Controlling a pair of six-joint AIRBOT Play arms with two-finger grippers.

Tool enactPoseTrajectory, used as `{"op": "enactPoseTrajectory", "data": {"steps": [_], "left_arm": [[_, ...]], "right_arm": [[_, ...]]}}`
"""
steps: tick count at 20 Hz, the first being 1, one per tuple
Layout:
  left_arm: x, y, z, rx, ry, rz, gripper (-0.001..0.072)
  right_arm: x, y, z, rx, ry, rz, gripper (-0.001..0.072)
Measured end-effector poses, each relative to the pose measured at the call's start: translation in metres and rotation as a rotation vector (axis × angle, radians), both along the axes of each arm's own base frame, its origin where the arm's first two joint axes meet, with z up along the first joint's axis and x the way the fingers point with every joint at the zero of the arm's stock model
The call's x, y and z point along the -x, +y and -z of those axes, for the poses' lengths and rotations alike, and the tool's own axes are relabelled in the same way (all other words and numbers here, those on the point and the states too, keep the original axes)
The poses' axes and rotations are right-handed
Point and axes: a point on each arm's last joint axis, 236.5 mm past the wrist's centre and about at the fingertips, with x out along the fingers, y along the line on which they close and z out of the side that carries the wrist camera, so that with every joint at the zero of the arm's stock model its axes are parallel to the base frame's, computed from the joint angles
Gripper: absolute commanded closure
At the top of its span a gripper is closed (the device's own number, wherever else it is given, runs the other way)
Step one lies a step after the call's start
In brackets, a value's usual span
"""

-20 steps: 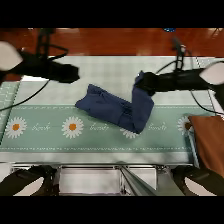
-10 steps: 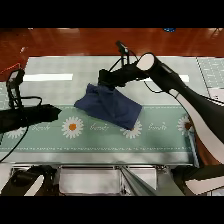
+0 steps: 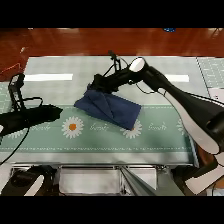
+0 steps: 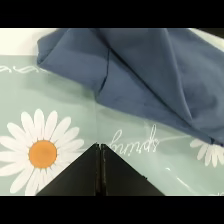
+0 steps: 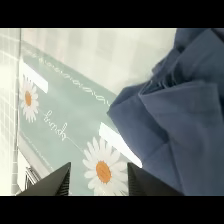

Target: Fold the shirts.

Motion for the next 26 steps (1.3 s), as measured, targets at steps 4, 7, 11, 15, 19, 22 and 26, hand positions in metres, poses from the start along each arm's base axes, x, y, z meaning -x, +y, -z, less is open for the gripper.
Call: {"op": "enactPoseTrajectory", "data": {"steps": [4, 7, 11, 15, 19, 22, 26], "left_arm": [[-0.023, 0.022, -0.015, 0.006, -0.058, -0.092, 0.0687], [-0.033, 0.042, -0.026, 0.024, -0.083, -0.173, 0.0687], [-0.031, 0.045, -0.024, 0.057, -0.057, -0.199, 0.0687], [-0.024, 0.037, -0.009, 0.07, -0.01, -0.18, 0.0687], [-0.016, 0.03, 0.006, 0.073, 0.031, -0.159, 0.0687], [-0.013, 0.029, 0.01, 0.075, 0.043, -0.154, 0.0687], [-0.012, 0.028, 0.012, 0.076, 0.049, -0.152, 0.0687]], "right_arm": [[-0.004, -0.098, -0.048, 0.136, -0.058, 0.006, 0.0304], [0.012, -0.207, -0.07, 0.396, -0.131, 0.123, 0.0303], [0.06, -0.323, -0.05, 0.601, -0.112, 0.434, 0.0297], [0.108, -0.337, 0.022, 0.541, 0.026, 0.583, 0.0292], [0.124, -0.296, 0.072, 0.354, 0.149, 0.59, 0.0292], [0.12, -0.263, 0.093, 0.238, 0.212, 0.578, 0.0292], [0.112, -0.23, 0.113, 0.168, 0.284, 0.544, 0.0292]]}}
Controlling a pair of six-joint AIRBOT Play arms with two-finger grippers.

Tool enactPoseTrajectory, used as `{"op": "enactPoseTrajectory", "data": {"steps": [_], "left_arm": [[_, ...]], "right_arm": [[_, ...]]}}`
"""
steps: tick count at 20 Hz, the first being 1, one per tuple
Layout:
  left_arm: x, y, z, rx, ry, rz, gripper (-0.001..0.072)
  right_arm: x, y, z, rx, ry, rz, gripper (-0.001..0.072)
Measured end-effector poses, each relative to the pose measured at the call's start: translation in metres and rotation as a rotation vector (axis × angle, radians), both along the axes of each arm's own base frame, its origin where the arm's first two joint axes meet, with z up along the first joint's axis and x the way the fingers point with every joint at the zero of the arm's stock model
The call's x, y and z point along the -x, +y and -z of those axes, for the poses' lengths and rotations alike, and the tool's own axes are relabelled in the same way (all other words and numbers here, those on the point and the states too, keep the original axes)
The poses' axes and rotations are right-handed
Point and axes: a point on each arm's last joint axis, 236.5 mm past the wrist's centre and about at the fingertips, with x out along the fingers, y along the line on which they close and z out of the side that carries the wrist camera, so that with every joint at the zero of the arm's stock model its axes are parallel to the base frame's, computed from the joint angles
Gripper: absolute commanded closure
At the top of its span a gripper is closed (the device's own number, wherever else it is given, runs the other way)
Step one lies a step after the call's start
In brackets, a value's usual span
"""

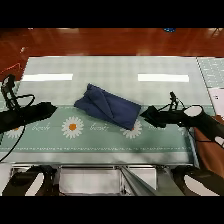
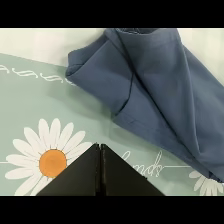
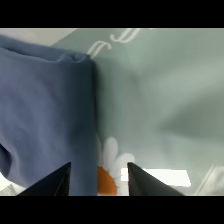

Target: Fold the shirts.

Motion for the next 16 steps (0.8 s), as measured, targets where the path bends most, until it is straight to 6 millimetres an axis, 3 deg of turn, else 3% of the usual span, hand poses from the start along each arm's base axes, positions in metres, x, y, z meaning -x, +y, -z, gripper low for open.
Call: {"op": "enactPoseTrajectory", "data": {"steps": [4, 6, 9, 12, 16], "left_arm": [[0.0, 0.0, 0.0, 0.0, 0.001, 0.0, 0.0687], [0.0, 0.0, 0.0, 0.0, 0.001, 0.0, 0.0687], [0.0, 0.0, 0.0, 0.0, 0.001, 0.0, 0.0687], [0.0, 0.0, 0.0, 0.001, 0.001, 0.0, 0.0687], [0.0, 0.0, 0.0, 0.001, 0.001, 0.0, 0.0687]], "right_arm": [[-0.011, 0.027, 0.014, -0.03, 0.037, -0.047, 0.0294], [-0.017, 0.042, 0.017, -0.048, 0.049, -0.074, 0.0345], [-0.029, 0.066, 0.018, -0.048, 0.03, -0.156, 0.0692], [-0.045, 0.105, -0.006, -0.084, -0.051, -0.286, 0.0688], [-0.079, 0.147, -0.07, -0.095, -0.227, -0.429, 0.0688]]}}
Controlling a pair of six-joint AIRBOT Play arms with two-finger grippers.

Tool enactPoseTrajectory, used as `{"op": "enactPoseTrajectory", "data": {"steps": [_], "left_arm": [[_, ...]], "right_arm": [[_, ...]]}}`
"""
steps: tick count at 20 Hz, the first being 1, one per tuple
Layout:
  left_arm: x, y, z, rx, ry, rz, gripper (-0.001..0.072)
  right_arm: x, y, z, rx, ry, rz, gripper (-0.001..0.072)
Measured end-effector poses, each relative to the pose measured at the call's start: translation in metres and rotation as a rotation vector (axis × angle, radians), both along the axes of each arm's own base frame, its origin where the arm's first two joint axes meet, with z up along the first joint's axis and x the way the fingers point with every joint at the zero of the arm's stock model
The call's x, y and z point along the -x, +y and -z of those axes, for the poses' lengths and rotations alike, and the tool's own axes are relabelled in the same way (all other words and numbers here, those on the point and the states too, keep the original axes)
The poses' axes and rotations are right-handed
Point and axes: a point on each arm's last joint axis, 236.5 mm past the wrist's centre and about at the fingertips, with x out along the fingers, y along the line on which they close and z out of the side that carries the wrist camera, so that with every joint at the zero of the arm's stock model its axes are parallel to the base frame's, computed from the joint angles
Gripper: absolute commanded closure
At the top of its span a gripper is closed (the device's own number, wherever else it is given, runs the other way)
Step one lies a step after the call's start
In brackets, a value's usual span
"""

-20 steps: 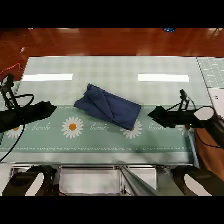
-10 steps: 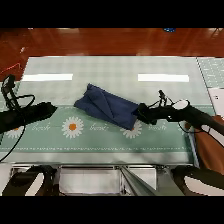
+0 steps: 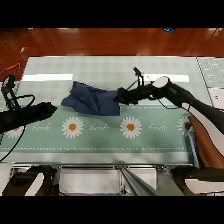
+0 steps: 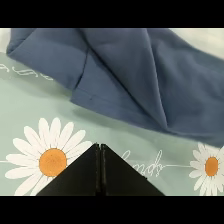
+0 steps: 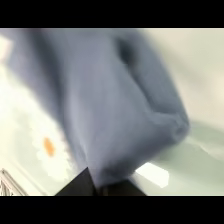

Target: Fold the shirts.

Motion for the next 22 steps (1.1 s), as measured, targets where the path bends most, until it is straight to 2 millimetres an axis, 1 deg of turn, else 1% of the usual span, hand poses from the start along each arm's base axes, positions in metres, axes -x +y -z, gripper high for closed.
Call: {"op": "enactPoseTrajectory", "data": {"steps": [2, 4, 6, 8, 9, 10, 11, 13, 15, 16, 18, 20, 22], "left_arm": [[0.0, 0.0, 0.0, 0.0, 0.0, 0.0, 0.0687], [0.0, 0.0, 0.0, 0.0, 0.0, 0.0, 0.0687], [0.0, 0.0, 0.0, 0.0, 0.0, 0.0, 0.0687], [0.0, 0.0, 0.0, 0.0, 0.0, 0.0, 0.0687], [0.0, 0.0, 0.0, 0.0, 0.001, 0.0, 0.0687], [0.001, 0.0, 0.0, 0.0, 0.003, 0.002, 0.0687], [0.001, 0.0, 0.001, 0.0, 0.004, 0.002, 0.0687], [0.002, -0.001, 0.001, 0.0, 0.008, 0.004, 0.0687], [0.003, -0.001, 0.002, 0.0, 0.012, 0.007, 0.0687], [0.003, -0.001, 0.002, -0.002, 0.011, 0.009, 0.0687], [0.003, -0.001, 0.002, -0.008, 0.008, 0.017, 0.0687], [0.003, -0.001, 0.002, -0.018, 0.002, 0.029, 0.0687], [0.003, -0.001, 0.002, -0.024, -0.001, 0.037, 0.0687]], "right_arm": [[-0.02, 0.006, -0.04, 0.026, -0.096, -0.041, 0.0688], [-0.042, 0.002, -0.083, 0.057, -0.192, -0.05, 0.0688], [-0.06, -0.012, -0.128, 0.085, -0.27, -0.041, 0.0688], [-0.075, -0.038, -0.165, 0.134, -0.324, -0.007, 0.0688], [-0.082, -0.056, -0.182, 0.162, -0.345, 0.021, 0.0688], [-0.087, -0.077, -0.195, 0.191, -0.356, 0.056, 0.0688], [-0.092, -0.101, -0.21, 0.215, -0.368, 0.104, 0.0688], [-0.095, -0.151, -0.236, 0.247, -0.374, 0.204, 0.0688], [-0.091, -0.205, -0.256, 0.273, -0.356, 0.324, 0.0688], [-0.086, -0.231, -0.264, 0.284, -0.342, 0.385, 0.0688], [-0.07, -0.284, -0.277, 0.307, -0.301, 0.514, 0.0688], [-0.044, -0.332, -0.284, 0.345, -0.24, 0.634, 0.0688], [-0.008, -0.376, -0.282, 0.414, -0.157, 0.75, 0.0688]]}}
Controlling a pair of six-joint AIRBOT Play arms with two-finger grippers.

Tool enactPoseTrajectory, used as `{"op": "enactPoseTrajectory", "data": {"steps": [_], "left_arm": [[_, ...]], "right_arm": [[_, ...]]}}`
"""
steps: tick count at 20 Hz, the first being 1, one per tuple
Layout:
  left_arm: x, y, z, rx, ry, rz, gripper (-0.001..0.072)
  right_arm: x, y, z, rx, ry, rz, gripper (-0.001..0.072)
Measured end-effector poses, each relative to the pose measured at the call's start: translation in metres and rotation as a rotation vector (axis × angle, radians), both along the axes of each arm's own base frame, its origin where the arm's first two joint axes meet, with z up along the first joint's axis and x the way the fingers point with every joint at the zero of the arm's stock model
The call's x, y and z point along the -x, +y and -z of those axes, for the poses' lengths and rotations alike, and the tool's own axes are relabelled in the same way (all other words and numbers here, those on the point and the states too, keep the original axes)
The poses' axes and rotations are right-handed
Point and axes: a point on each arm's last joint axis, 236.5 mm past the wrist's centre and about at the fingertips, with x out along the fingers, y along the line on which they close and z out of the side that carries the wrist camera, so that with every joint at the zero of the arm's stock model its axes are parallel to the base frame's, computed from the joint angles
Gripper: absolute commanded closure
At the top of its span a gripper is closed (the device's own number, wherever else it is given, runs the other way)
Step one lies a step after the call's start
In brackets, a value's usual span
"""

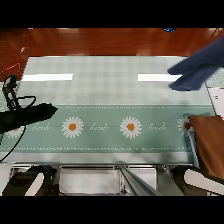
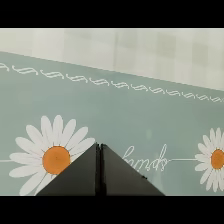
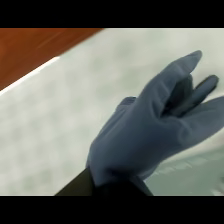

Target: Fold the shirts.

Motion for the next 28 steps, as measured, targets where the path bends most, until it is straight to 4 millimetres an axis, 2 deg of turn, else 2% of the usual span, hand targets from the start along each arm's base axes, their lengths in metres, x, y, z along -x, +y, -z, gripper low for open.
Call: {"op": "enactPoseTrajectory", "data": {"steps": [2, 6, 9, 13, 14, 16, 18, 21, 22, 23, 24, 25, 28], "left_arm": [[-0.001, 0.0, -0.001, -0.005, -0.008, 0.003, 0.0687], [-0.007, 0.002, -0.004, -0.017, -0.041, 0.005, 0.0687], [-0.011, 0.004, -0.007, -0.021, -0.063, 0.0, 0.0687], [-0.017, 0.006, -0.011, -0.023, -0.093, -0.014, 0.0687], [-0.018, 0.006, -0.012, -0.023, -0.098, -0.017, 0.0687], [-0.021, 0.007, -0.011, -0.025, -0.1, -0.018, 0.0687], [-0.023, 0.007, -0.007, -0.025, -0.093, -0.02, 0.0687], [-0.033, 0.008, -0.004, -0.027, -0.094, -0.032, 0.0687], [-0.04, 0.009, -0.008, -0.027, -0.106, -0.039, 0.0687], [-0.047, 0.01, -0.013, -0.027, -0.116, -0.043, 0.0687], [-0.057, 0.01, -0.022, -0.028, -0.135, -0.047, 0.0687], [-0.067, 0.01, -0.033, -0.024, -0.155, -0.049, 0.0687], [-0.099, -0.002, -0.079, 0.005, -0.228, -0.022, 0.0687]], "right_arm": [[0.038, -0.036, 0.003, 0.03, 0.066, 0.123, 0.0687], [0.119, -0.082, 0.018, 0.063, 0.172, 0.343, 0.0687], [0.184, -0.095, 0.052, 0.05, 0.283, 0.494, 0.0687], [0.267, -0.098, 0.099, 0.049, 0.434, 0.704, 0.0685], [0.289, -0.099, 0.109, 0.065, 0.478, 0.756, 0.0623], [0.327, -0.099, 0.124, 0.098, 0.57, 0.842, 0.0288], [0.346, -0.095, 0.137, 0.094, 0.626, 0.875, 0.0298], [0.347, -0.094, 0.149, 0.055, 0.652, 0.855, 0.0309], [0.338, -0.095, 0.152, 0.032, 0.636, 0.831, 0.0359], [0.323, -0.098, 0.152, 0.011, 0.592, 0.801, 0.0537], [0.301, -0.1, 0.15, -0.019, 0.528, 0.753, 0.0685], [0.273, -0.101, 0.146, -0.052, 0.445, 0.704, 0.0688], [0.156, -0.084, 0.112, -0.164, 0.114, 0.45, 0.0688]]}}
